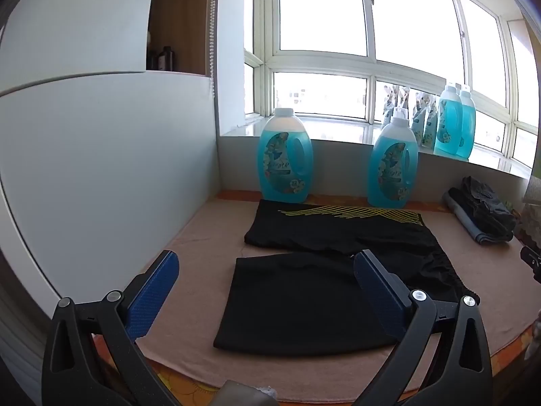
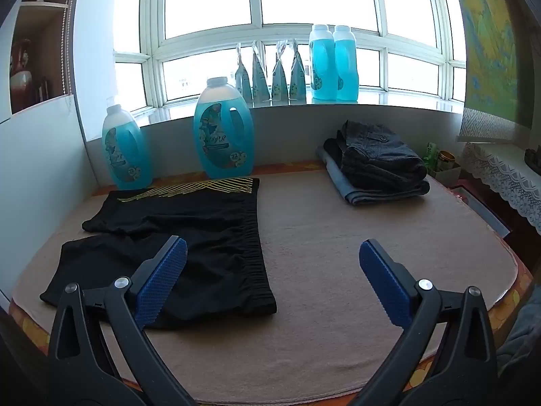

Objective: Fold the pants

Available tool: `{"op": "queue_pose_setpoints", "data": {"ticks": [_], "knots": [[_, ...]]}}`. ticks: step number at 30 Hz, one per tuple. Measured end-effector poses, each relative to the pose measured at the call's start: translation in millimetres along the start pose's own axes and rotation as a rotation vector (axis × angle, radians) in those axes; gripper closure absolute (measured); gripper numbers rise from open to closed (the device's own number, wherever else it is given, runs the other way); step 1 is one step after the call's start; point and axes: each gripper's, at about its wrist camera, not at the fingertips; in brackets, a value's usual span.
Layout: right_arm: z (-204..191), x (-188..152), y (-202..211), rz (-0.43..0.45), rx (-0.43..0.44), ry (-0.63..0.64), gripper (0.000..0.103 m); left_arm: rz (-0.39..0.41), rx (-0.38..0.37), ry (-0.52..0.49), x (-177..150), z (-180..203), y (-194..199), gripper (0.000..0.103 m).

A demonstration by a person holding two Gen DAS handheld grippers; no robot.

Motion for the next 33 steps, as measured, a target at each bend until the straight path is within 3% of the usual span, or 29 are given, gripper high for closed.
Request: {"op": "queue_pose_setpoints", "data": {"ticks": [33], "knots": [[-4,-4,4,-0.008,0.011,0.004,0.000,0.005,0.002,0.002,-2,4,0,0.000]]}}
Point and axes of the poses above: each gripper's, at about its wrist camera, not at the fingertips, and y roughly against the way its jaws point, z to its right, x to its top, and after that the axes turned 13 degrees about -y, right-handed
